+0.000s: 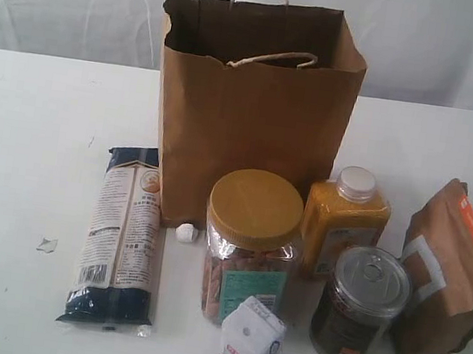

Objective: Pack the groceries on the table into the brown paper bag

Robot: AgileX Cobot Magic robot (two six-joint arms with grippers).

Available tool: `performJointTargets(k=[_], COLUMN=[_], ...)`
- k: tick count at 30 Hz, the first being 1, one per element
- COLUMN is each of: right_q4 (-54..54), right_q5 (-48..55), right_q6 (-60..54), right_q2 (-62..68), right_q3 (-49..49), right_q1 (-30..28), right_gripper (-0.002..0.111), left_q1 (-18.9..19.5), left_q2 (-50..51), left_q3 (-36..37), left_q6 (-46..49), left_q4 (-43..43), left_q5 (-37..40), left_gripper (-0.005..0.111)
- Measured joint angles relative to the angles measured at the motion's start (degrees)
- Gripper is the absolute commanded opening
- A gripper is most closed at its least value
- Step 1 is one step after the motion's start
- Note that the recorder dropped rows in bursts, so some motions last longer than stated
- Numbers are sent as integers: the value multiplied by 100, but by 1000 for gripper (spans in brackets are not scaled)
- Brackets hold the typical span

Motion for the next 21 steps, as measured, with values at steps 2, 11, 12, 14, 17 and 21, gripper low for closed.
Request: performJointTargets(k=[2, 11, 12, 14, 17, 21], right_q4=[-33, 7297, 7957, 8879, 9389, 9507], right_q5=[640, 1266, 1121, 752, 572, 583], right_q6=[-1589, -10630, -11339, -12137, -12546, -12643], right_q2=[684, 3875, 3979, 4064, 4031, 3865], right_q3=[-115, -434, -531, -675, -776, -812], right_q1=[0, -183, -213, -263, -267, -267], right_gripper=[0, 0, 0, 0, 0, 0], left_q1=[0, 0, 0, 0, 0, 0], left_q2=[0, 0, 0, 0, 0, 0], left_q3=[0, 0, 0, 0, 0, 0], left_q6=[0, 0, 0, 0, 0, 0], left_q4=[0, 0, 0, 0, 0, 0], left_q5=[0, 0, 0, 0, 0, 0], left_gripper=[0, 0, 0, 0, 0, 0])
